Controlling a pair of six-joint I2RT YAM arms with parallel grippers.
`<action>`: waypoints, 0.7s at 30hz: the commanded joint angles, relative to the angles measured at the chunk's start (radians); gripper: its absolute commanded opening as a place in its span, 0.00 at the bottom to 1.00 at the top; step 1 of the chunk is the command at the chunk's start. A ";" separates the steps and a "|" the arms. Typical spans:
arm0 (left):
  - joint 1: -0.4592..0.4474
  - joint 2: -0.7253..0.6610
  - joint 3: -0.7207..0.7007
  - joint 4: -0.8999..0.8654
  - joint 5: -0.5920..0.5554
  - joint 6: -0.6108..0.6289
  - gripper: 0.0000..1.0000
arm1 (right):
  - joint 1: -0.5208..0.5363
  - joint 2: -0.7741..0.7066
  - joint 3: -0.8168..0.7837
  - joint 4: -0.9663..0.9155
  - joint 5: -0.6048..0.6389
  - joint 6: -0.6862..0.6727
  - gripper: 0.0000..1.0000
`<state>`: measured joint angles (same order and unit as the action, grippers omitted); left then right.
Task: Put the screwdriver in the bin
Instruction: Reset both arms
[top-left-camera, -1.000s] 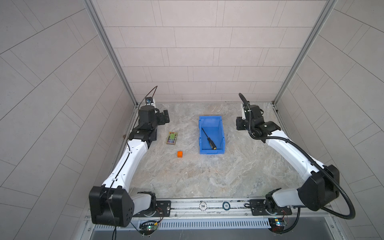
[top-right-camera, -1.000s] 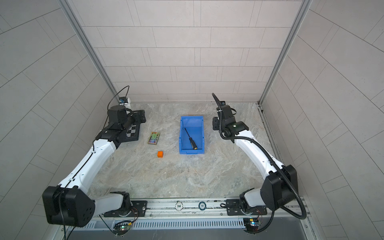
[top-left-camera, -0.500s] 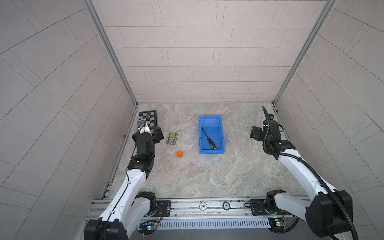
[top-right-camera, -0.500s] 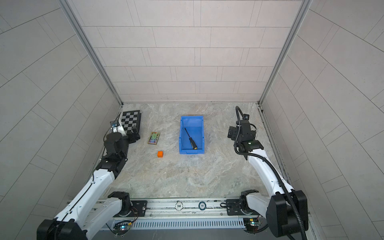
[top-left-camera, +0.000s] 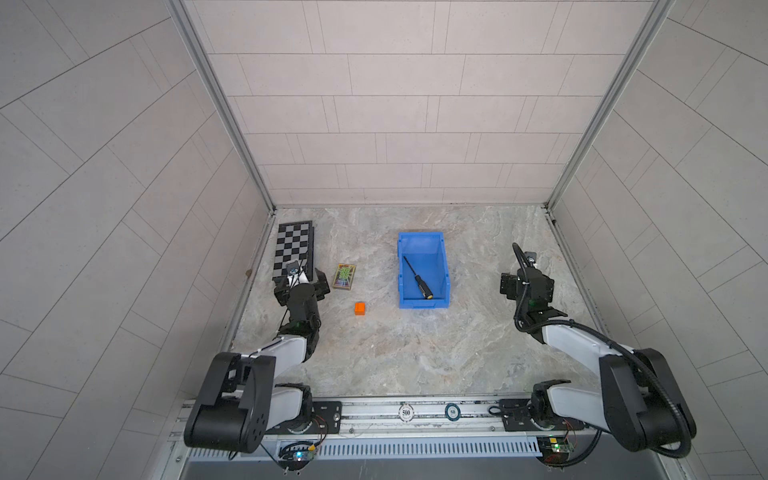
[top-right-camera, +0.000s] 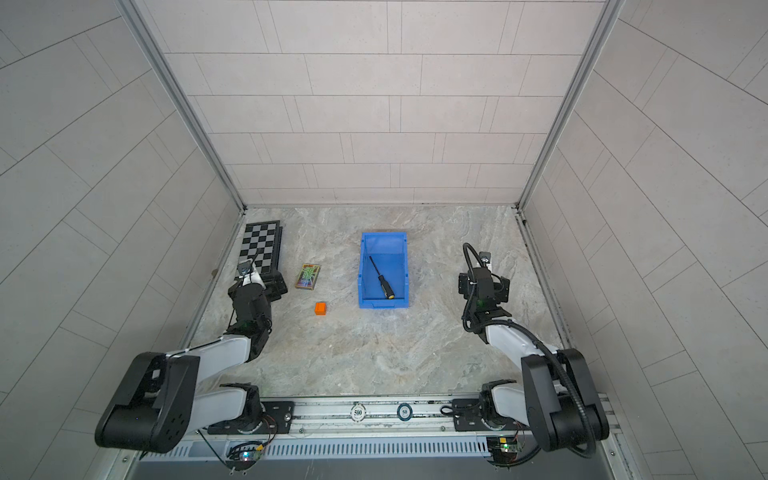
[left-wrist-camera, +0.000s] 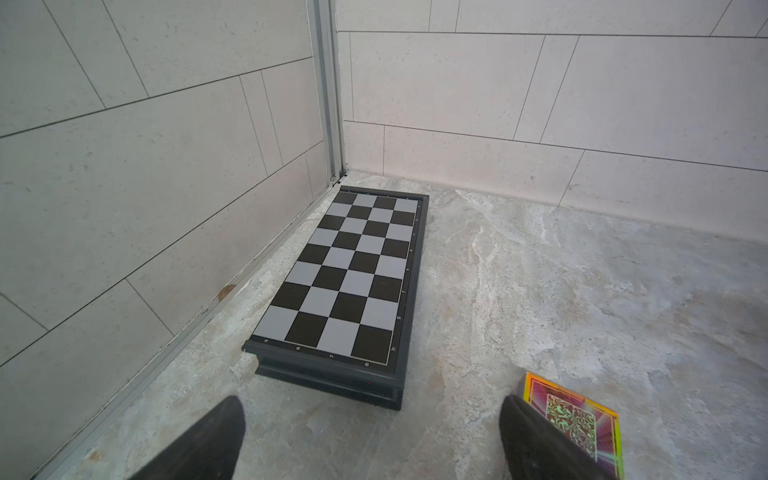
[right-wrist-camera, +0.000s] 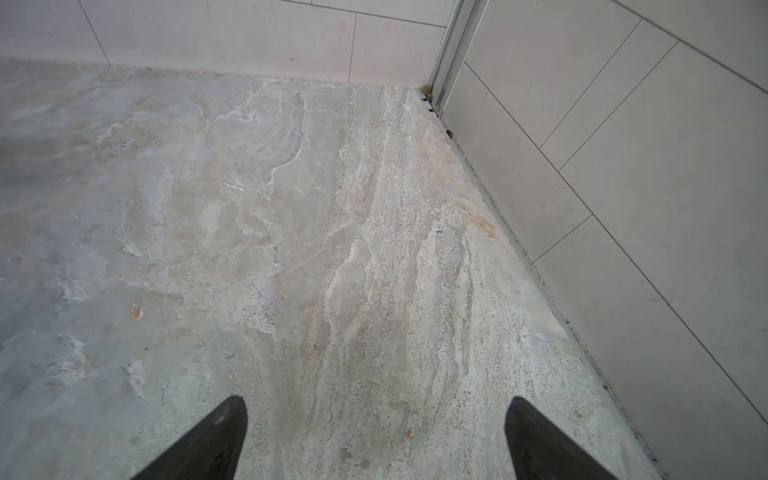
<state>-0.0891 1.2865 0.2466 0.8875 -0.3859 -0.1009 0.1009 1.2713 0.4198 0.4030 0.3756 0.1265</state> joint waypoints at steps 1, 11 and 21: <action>0.005 0.052 0.019 0.113 -0.007 0.031 1.00 | -0.002 0.052 0.014 0.189 0.020 -0.051 0.99; 0.000 0.176 0.067 0.142 0.075 0.066 1.00 | -0.003 0.065 0.031 0.186 0.017 -0.069 0.99; -0.052 0.107 0.083 0.062 0.123 0.147 1.00 | -0.003 -0.034 0.043 0.092 0.020 -0.068 0.99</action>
<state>-0.1257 1.4475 0.3283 0.9688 -0.2619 0.0101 0.1005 1.2766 0.4389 0.5468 0.3756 0.0776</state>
